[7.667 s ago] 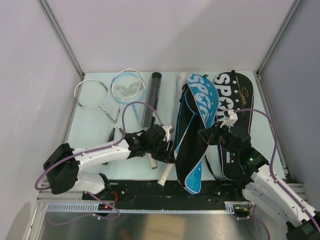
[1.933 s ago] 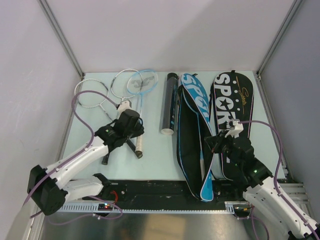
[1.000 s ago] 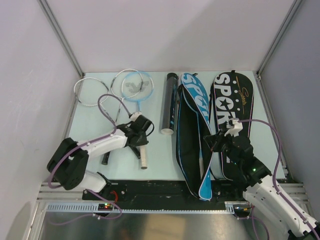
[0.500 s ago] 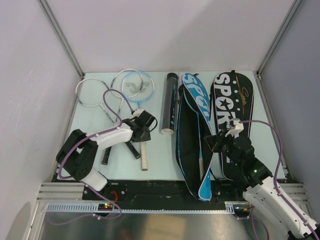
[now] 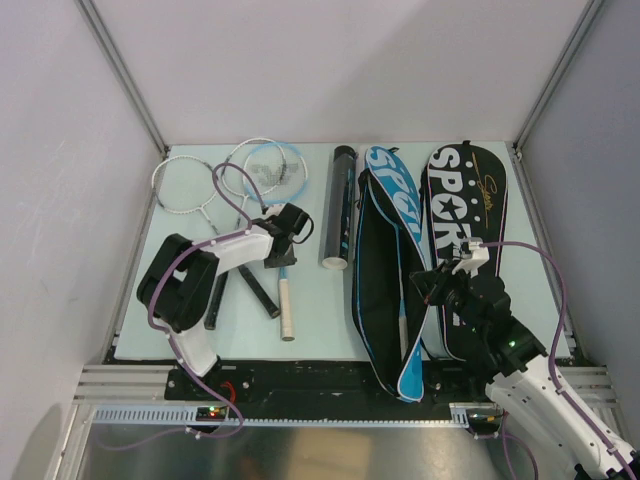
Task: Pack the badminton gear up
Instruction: Pick up the racket from the center of the board.
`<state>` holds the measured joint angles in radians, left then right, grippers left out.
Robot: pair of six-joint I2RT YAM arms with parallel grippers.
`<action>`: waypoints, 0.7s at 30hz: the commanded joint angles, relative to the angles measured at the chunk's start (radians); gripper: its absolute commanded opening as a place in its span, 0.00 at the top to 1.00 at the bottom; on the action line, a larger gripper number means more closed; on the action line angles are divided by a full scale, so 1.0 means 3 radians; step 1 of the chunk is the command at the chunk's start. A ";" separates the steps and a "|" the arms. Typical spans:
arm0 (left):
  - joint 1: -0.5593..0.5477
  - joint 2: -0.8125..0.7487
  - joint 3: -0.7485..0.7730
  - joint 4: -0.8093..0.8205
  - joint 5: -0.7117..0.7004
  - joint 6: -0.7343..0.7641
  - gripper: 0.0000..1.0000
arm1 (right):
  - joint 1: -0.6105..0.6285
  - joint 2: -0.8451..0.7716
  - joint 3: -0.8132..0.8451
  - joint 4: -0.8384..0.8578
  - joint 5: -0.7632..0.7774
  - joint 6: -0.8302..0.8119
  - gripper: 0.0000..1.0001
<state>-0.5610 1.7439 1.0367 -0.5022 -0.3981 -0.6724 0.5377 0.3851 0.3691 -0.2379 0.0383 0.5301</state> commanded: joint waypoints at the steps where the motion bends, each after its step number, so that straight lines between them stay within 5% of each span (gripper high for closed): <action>1: 0.0046 0.0133 0.0187 0.0010 -0.0075 0.0137 0.67 | -0.0024 -0.0027 0.0164 0.0309 0.0034 -0.0044 1.00; 10: 0.0049 0.0230 0.0148 0.0081 0.0209 0.0126 0.98 | -0.0051 0.0031 0.0191 0.0375 0.0004 -0.0084 1.00; 21: 0.0050 -0.0621 0.0050 0.0079 0.0391 -0.0018 1.00 | -0.0081 0.0108 0.0218 0.0407 -0.0044 -0.0056 1.00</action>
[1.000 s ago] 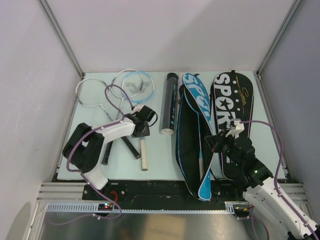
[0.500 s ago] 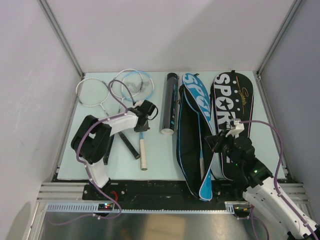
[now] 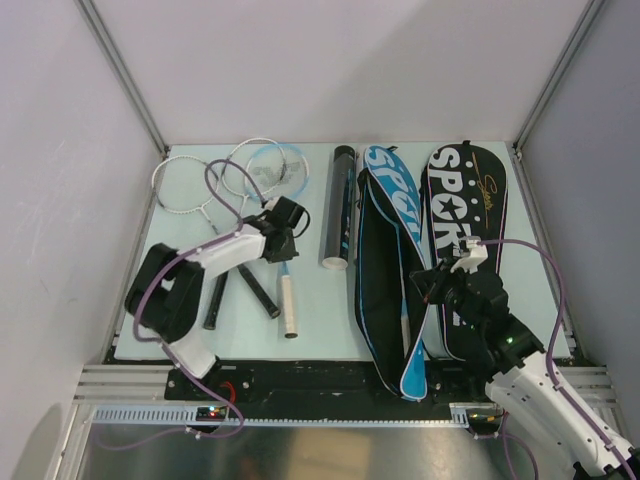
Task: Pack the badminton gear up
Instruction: Pick up the racket from the center of the board.
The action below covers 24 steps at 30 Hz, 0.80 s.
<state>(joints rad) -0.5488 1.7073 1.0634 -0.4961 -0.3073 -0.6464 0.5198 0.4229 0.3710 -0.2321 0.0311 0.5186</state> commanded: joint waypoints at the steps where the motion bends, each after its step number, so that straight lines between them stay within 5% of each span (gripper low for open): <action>1: 0.0009 -0.0579 -0.0074 0.0059 0.0098 -0.0120 1.00 | -0.0023 -0.0018 0.0214 0.0387 -0.0018 -0.0014 1.00; 24: -0.0286 -0.2502 -0.0900 0.0002 0.0378 -0.0361 1.00 | -0.0011 0.0548 0.0213 0.0712 0.0098 0.0152 1.00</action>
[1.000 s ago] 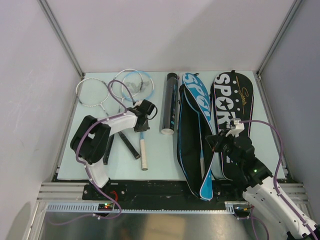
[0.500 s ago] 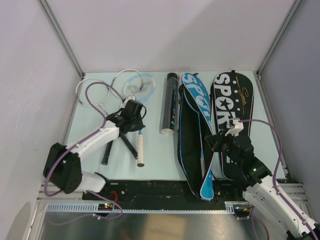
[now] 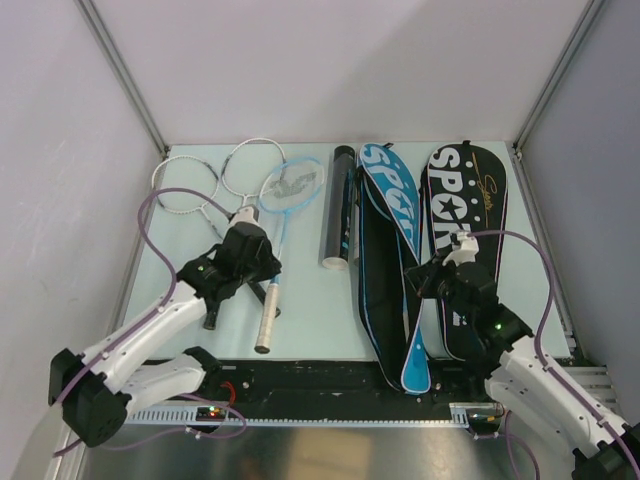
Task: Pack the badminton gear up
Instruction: Pick up the racket from the center of the board, then place the racket in the racket bag.
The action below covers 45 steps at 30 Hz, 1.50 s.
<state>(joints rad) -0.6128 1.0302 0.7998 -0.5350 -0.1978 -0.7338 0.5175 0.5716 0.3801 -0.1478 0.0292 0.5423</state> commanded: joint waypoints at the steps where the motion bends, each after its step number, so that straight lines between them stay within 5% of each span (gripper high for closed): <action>1: -0.0104 -0.0306 -0.0032 0.0134 -0.0011 -0.0072 1.00 | -0.0002 0.0073 0.0181 0.0447 0.0121 0.0074 1.00; 26: -0.1579 -0.1174 0.0153 -0.0613 -0.0824 -0.0197 1.00 | 0.0008 0.0508 0.0473 0.0570 0.0404 0.0096 1.00; 34: -0.2120 -0.0966 0.0324 -0.0702 -0.1134 -0.0220 1.00 | 0.0017 0.0587 0.0528 0.0587 0.0420 0.0132 1.00; 45: -0.2195 -0.0663 0.0443 -0.0911 -0.1349 -0.0347 1.00 | 0.0099 0.0575 0.0582 0.0525 0.0466 0.0137 1.00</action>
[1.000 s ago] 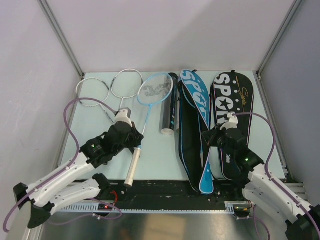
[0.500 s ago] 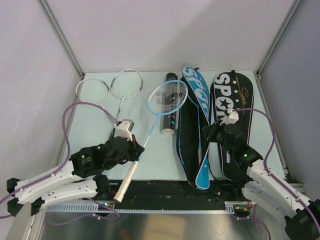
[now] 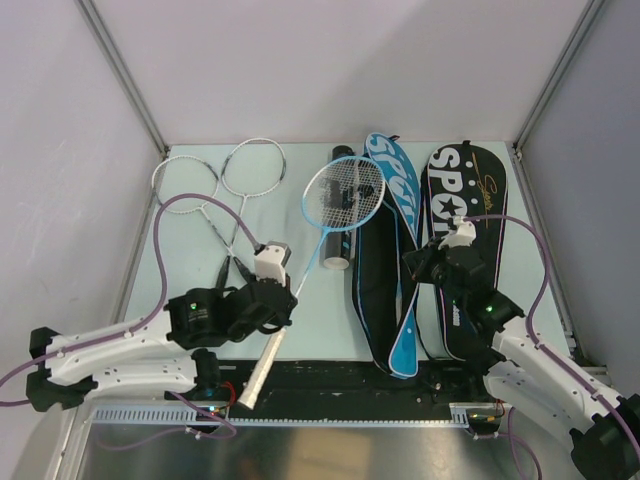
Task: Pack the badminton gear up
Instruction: Place the racket in the racket bag.
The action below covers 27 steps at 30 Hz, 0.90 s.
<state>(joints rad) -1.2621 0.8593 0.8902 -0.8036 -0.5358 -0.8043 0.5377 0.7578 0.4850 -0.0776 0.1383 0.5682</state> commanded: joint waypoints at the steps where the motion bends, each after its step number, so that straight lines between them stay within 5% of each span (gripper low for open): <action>1: -0.0034 -0.0118 0.0132 -0.0016 -0.0197 -0.0093 1.00 | 0.0038 -0.0041 0.0236 0.0290 0.0104 0.0055 1.00; 17: -0.0299 0.0099 0.0276 -0.0017 -0.0234 0.0180 1.00 | 0.0074 -0.0033 0.0239 0.0301 0.0149 0.0094 1.00; 27: -0.0314 -0.0290 0.0085 -0.0147 -0.0242 0.0163 1.00 | 0.0088 -0.0058 0.0273 0.0274 0.0167 0.0094 1.00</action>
<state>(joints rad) -1.3468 0.8307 0.9276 -0.8486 -0.5709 -0.7601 0.5568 0.7586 0.4961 -0.0853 0.1612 0.5762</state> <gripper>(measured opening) 0.022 0.042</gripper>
